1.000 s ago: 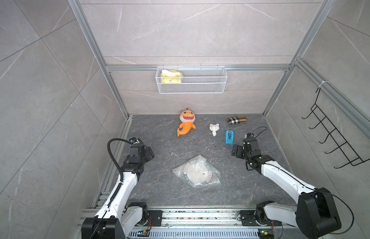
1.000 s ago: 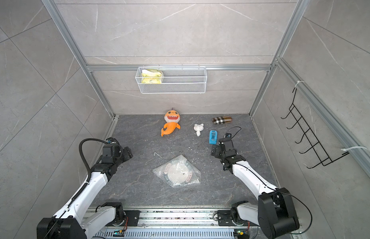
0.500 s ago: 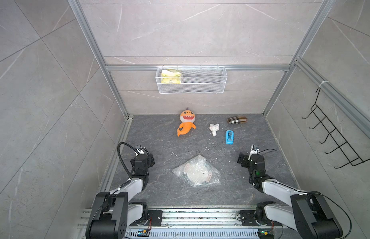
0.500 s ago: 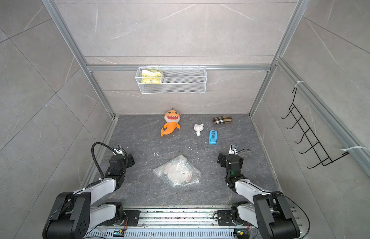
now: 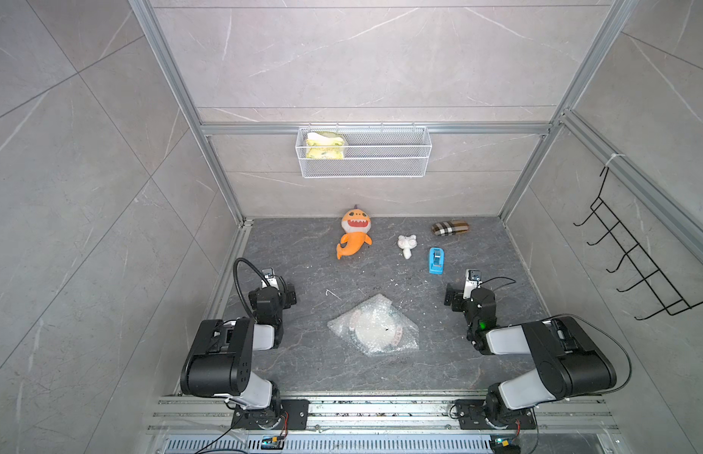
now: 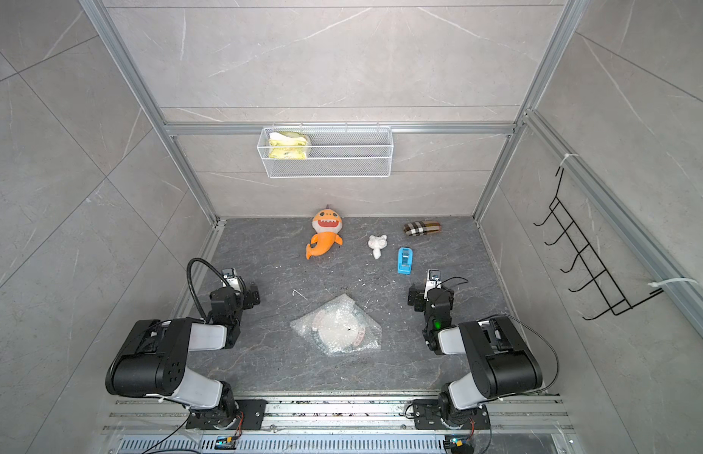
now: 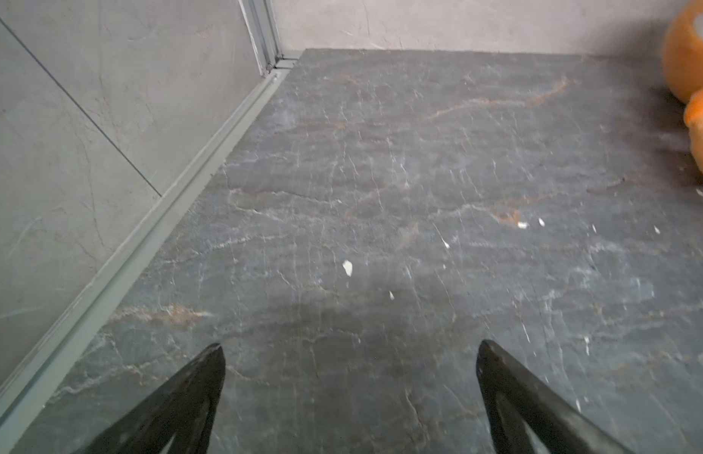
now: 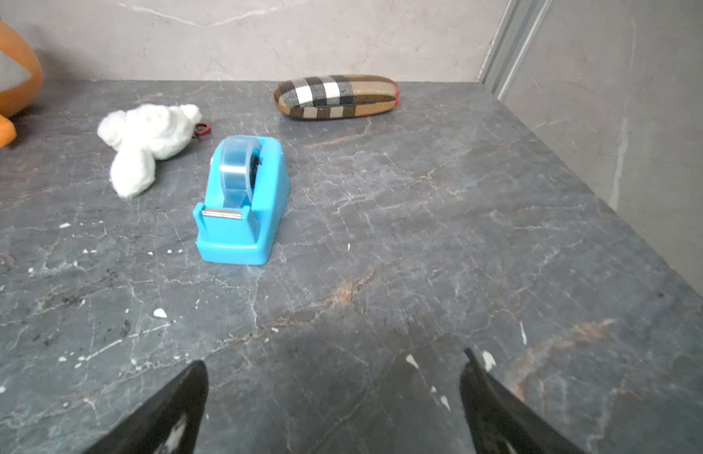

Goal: Wrap dinner plates in bubble wrap
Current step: Reset both arms

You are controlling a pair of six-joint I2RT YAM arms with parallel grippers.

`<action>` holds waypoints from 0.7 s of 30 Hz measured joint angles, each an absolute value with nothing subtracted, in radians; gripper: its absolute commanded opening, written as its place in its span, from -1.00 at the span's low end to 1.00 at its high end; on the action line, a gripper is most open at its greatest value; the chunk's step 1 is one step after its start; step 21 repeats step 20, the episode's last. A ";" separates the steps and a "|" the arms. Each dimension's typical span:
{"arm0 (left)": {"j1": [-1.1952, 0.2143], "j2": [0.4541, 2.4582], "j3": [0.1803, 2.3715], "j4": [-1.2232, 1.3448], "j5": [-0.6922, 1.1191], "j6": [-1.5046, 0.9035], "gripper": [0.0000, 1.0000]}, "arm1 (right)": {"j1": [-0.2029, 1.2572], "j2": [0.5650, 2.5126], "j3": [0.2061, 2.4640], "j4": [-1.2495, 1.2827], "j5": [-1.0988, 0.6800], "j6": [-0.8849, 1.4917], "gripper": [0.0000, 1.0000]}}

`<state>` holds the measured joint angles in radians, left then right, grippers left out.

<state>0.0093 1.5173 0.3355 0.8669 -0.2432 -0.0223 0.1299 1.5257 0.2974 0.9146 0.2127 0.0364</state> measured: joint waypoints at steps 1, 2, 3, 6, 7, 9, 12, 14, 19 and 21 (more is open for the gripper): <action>0.018 1.517 0.340 0.867 -0.237 -0.023 1.00 | 0.125 1.526 0.312 0.910 0.204 0.036 1.00; 0.022 1.517 0.342 0.865 -0.233 -0.025 1.00 | 0.121 1.525 0.324 0.912 0.197 0.035 1.00; 0.023 1.517 0.342 0.862 -0.232 -0.027 1.00 | 0.118 1.525 0.331 0.916 0.193 0.033 1.00; 0.023 1.517 0.342 0.850 -0.224 -0.027 1.00 | 0.117 1.525 0.335 0.915 0.184 0.032 1.00; 0.023 1.517 0.342 0.849 -0.223 -0.027 1.00 | 0.117 1.525 0.335 0.915 0.182 0.031 1.00; 0.022 1.517 0.342 0.846 -0.223 -0.027 1.00 | 0.117 1.525 0.335 0.915 0.181 0.029 1.00; 0.022 1.517 0.342 0.844 -0.223 -0.027 1.00 | 0.117 1.525 0.335 0.915 0.176 0.029 1.00; 0.022 1.517 0.342 0.844 -0.223 -0.027 1.00 | 0.117 1.525 0.335 0.915 0.175 0.029 1.00; 0.022 1.517 0.342 0.844 -0.223 -0.028 1.00 | 0.117 1.525 0.335 0.914 0.174 0.029 1.00; 0.022 1.517 0.342 0.844 -0.223 -0.027 1.00 | 0.117 1.525 0.335 0.914 0.174 0.029 1.00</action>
